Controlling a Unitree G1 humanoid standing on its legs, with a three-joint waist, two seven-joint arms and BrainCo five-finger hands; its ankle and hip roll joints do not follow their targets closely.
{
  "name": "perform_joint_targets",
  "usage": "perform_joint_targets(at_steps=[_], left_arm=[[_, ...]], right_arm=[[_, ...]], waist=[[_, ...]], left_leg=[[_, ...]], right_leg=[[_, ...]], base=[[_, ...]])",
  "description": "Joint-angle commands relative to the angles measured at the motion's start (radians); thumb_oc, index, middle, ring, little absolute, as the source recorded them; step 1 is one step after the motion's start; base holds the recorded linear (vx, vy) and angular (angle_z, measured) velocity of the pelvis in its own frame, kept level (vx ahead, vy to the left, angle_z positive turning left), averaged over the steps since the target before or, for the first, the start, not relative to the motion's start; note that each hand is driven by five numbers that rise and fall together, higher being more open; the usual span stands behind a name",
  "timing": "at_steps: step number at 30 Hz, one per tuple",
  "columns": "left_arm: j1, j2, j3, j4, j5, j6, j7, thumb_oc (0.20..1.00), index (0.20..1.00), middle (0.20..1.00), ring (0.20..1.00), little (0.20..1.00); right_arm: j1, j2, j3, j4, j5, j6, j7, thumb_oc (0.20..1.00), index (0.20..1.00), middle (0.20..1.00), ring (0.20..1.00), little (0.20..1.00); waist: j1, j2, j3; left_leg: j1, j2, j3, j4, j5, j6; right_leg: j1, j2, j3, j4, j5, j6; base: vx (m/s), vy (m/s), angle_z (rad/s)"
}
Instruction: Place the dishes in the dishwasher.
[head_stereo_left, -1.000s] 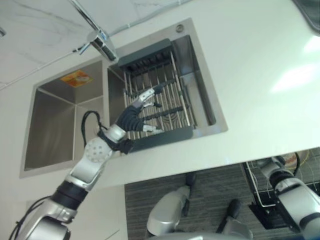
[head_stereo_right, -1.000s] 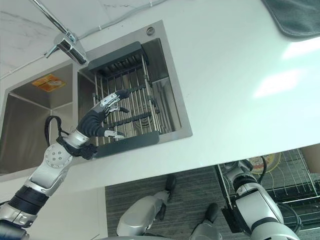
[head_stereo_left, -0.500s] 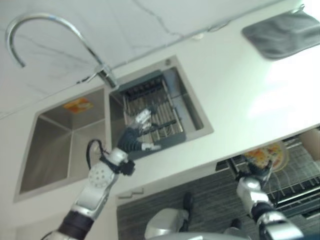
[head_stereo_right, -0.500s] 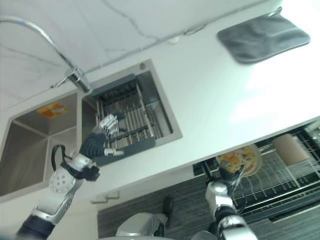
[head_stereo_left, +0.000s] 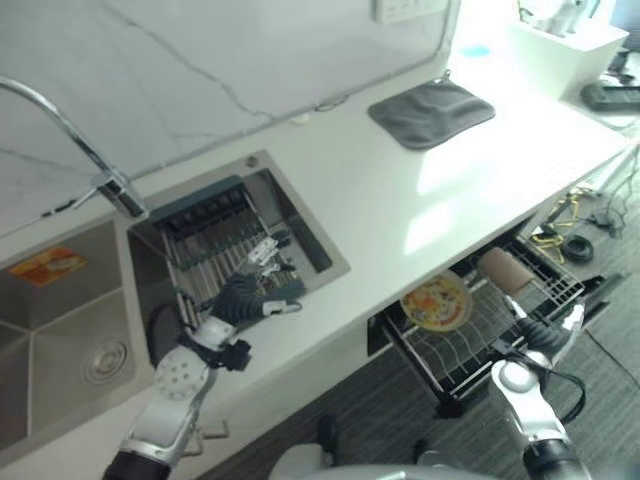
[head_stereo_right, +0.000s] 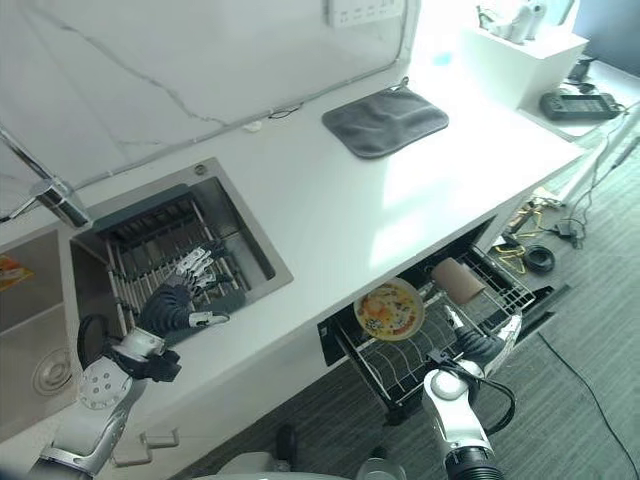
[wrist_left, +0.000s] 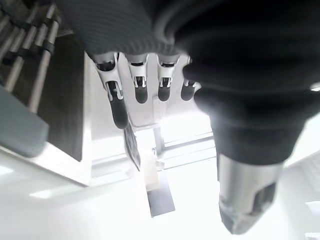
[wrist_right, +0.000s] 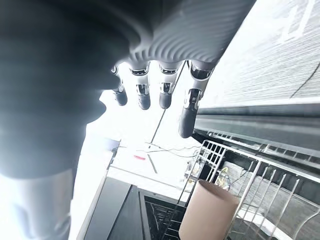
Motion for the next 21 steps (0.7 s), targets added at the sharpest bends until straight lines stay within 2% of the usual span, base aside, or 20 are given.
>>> perform_joint_targets(at_steps=[1,4,6,8,9,11,12,13,14,15,19,20,21], left_arm=[[-0.016,0.0,0.066,-0.044,-0.055,-0.04,-0.013,1.0,1.0,1.0,1.0,1.0],[-0.027,-0.002,0.079,-0.041,-0.072,-0.034,-0.01,1.0,1.0,1.0,1.0,1.0],[-0.036,-0.005,0.081,-0.039,-0.07,-0.034,-0.003,1.0,1.0,1.0,1.0,1.0],[-0.046,-0.003,0.073,-0.032,-0.071,-0.031,0.013,1.0,1.0,1.0,1.0,1.0],[-0.061,-0.001,0.064,-0.024,-0.081,-0.032,0.023,1.0,1.0,1.0,1.0,1.0],[-0.079,0.002,0.053,-0.007,-0.092,-0.041,0.031,1.0,1.0,1.0,1.0,1.0],[-0.09,-0.003,0.046,0.005,-0.094,-0.049,0.032,1.0,1.0,1.0,1.0,1.0],[-0.093,-0.005,0.043,0.009,-0.095,-0.05,0.029,1.0,1.0,1.0,1.0,1.0],[-0.102,-0.009,0.033,0.023,-0.092,-0.059,0.015,1.0,1.0,1.0,1.0,1.0],[-0.109,-0.009,0.028,0.026,-0.091,-0.059,0.013,1.0,1.0,1.0,1.0,1.0],[-0.138,-0.021,0.01,0.043,-0.097,-0.057,0.041,1.0,1.0,1.0,1.0,1.0],[-0.152,-0.033,0.01,0.048,-0.096,-0.065,0.041,1.0,1.0,1.0,1.0,1.0],[-0.168,-0.042,-0.002,0.042,-0.086,-0.061,0.039,1.0,1.0,1.0,1.0,1.0]], right_arm=[[-0.043,-0.033,-0.03,-0.101,-0.015,-0.074,0.043,1.0,1.0,1.0,1.0,1.0],[-0.019,-0.06,-0.063,-0.135,-0.039,-0.019,-0.017,1.0,1.0,1.0,1.0,1.0],[-0.018,-0.072,-0.119,-0.096,0.114,-0.068,-0.079,1.0,1.0,1.0,1.0,1.0],[-0.015,-0.06,-0.193,-0.038,0.237,-0.131,-0.101,1.0,1.0,1.0,1.0,1.0],[-0.017,-0.049,-0.282,0.037,0.391,-0.198,-0.089,1.0,1.0,1.0,1.0,1.0],[-0.026,-0.022,-0.375,0.123,0.598,-0.218,-0.13,1.0,1.0,1.0,1.0,1.0],[-0.025,0.009,-0.433,0.179,0.838,-0.253,-0.118,1.0,1.0,1.0,1.0,1.0],[-0.021,0.024,-0.451,0.204,0.92,-0.266,-0.088,1.0,1.0,1.0,1.0,1.0],[-0.017,0.057,-0.477,0.282,1.128,-0.306,0.037,1.0,1.0,1.0,1.0,1.0],[-0.021,0.062,-0.475,0.306,1.19,-0.327,0.067,1.0,1.0,1.0,1.0,1.0],[-0.014,0.107,-0.431,0.364,1.188,-0.314,0.083,1.0,1.0,1.0,1.0,1.0],[0.004,0.135,-0.41,0.413,1.192,-0.258,0.161,1.0,1.0,1.0,1.0,1.0],[-0.003,0.149,-0.37,0.466,1.276,-0.132,0.348,1.0,1.0,1.0,1.0,1.0]], waist=[[-0.003,-0.003,-0.019],[-0.025,-0.025,-0.034],[-0.035,-0.034,-0.042],[-0.044,-0.038,-0.051],[-0.045,-0.039,-0.057],[-0.043,-0.041,-0.065],[-0.04,-0.041,-0.071],[-0.039,-0.04,-0.074],[-0.033,-0.041,-0.081],[-0.03,-0.042,-0.084],[-0.034,-0.035,-0.095],[-0.038,-0.027,-0.1],[-0.034,-0.021,-0.105]], left_leg=[[0.017,0.038,0.003,0.01,-0.066,-0.009],[0.034,0.046,0.011,0.01,-0.074,-0.011],[0.045,0.054,0.018,0.009,-0.078,-0.015],[0.054,0.06,0.024,0.008,-0.08,-0.019],[0.064,0.064,0.022,0.005,-0.083,-0.02],[0.072,0.066,0.015,0.003,-0.085,-0.021],[0.075,0.066,0.01,0.0,-0.084,-0.021],[0.076,0.067,0.007,-0.001,-0.084,-0.021],[0.079,0.066,-0.004,-0.001,-0.085,-0.021],[0.079,0.064,-0.009,0.0,-0.084,-0.02],[0.082,0.062,-0.016,0.0,-0.079,-0.021],[0.08,0.063,-0.012,-0.001,-0.077,-0.025],[0.08,0.062,-0.014,-0.001,-0.076,-0.026]], right_leg=[[-0.006,-0.021,0.006,0.049,0.011,0.027],[0.004,-0.005,0.035,0.037,0.01,0.021],[0.011,0.005,0.049,0.03,0.01,0.017],[0.017,0.013,0.056,0.024,0.012,0.015],[0.027,0.022,0.06,0.019,0.011,0.011],[0.039,0.033,0.063,0.016,0.008,0.003],[0.045,0.041,0.061,0.019,0.003,-0.003],[0.047,0.043,0.06,0.021,0.0,-0.005],[0.054,0.05,0.055,0.029,-0.009,-0.013],[0.057,0.052,0.053,0.032,-0.012,-0.017],[0.056,0.056,0.045,0.039,-0.015,-0.026],[0.056,0.055,0.042,0.037,-0.015,-0.027],[0.063,0.053,0.035,0.028,-0.014,-0.031]], base=[[0.01,0.003,-0.09],[-0.02,0.01,-0.19],[-0.02,0.012,-0.21],[0.01,0.009,-0.21],[0.03,0.004,-0.11],[0.05,-0.018,0.01],[0.04,-0.032,0.03],[0.04,-0.053,0.01],[0.03,-0.047,0.01],[0.04,-0.052,0.05],[0.02,-0.033,0.18],[0.05,-0.053,0.14],[0.08,-0.072,0.12]])
